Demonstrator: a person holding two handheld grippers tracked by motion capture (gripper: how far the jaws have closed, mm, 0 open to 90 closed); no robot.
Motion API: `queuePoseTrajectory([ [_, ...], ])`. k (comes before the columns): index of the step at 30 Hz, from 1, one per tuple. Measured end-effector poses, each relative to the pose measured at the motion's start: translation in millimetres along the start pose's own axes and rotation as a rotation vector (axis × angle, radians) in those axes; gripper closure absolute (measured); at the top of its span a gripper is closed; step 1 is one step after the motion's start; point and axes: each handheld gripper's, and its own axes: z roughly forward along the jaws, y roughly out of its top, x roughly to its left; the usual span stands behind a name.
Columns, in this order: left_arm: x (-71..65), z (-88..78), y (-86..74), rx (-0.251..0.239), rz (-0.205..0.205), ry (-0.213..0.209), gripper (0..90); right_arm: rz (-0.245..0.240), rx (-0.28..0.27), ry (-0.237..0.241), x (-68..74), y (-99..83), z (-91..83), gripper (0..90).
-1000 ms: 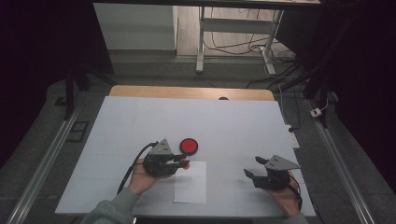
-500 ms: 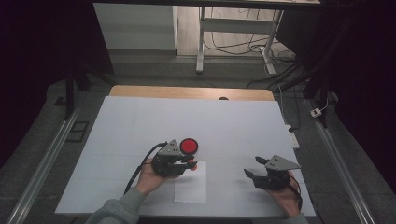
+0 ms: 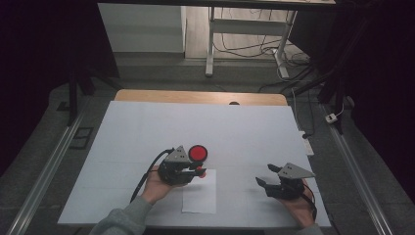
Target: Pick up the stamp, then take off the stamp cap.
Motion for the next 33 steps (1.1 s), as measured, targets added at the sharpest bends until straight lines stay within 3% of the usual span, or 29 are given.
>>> queuePoseTrajectory([
  [12, -0.2, -1.6, 0.0, -0.004, 0.001, 0.005, 72.2, -0.002, -0.002, 0.006, 2.6, 1.5, 0.1, 30.6],
  [17, 0.4, -2.0, 0.1, -0.005, -0.001, 0.007, 72.2, 0.006, -0.03, 0.034, 6.2, 5.8, 1.2, 30.9],
  [33, 0.4, -3.9, 0.5, -0.012, 0.0, 0.008, 72.2, 0.006, -0.047, 0.087, 24.9, 17.4, 17.5, 31.5],
])
